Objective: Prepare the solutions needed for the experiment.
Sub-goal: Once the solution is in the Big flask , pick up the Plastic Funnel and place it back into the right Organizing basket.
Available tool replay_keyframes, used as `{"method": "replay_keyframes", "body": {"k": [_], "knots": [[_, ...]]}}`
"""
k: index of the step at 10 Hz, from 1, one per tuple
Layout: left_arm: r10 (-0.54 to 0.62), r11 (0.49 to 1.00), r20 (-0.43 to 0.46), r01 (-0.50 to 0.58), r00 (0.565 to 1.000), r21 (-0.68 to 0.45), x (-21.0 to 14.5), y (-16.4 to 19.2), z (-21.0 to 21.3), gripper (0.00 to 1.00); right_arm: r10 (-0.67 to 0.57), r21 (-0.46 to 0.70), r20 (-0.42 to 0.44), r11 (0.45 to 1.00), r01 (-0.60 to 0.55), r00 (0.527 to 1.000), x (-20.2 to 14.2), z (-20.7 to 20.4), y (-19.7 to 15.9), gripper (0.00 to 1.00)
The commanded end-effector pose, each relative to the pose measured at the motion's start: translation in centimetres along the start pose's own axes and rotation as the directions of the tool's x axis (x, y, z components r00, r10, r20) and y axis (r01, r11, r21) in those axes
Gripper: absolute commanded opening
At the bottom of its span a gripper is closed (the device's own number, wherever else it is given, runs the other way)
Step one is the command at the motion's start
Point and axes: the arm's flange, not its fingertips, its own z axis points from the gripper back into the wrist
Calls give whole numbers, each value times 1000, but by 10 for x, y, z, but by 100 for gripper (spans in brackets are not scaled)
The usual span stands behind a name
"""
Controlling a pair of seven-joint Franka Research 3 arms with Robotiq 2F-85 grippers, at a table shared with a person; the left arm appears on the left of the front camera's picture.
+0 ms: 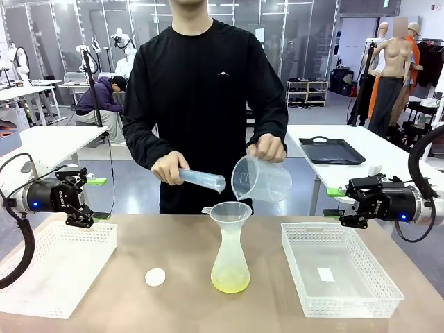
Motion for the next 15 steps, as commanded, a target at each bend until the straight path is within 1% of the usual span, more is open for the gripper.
{"method": "replay_keyframes", "body": {"k": [1, 15], "knots": [[-1, 1000, 2, 1, 1000, -4, 0, -2, 0, 100, 0, 1, 0, 1000, 0, 1000, 0, 0, 0, 67], [-1, 1000, 2, 1, 1000, -4, 0, -2, 0, 100, 0, 1, 0, 1000, 0, 1000, 0, 0, 0, 67]]}}
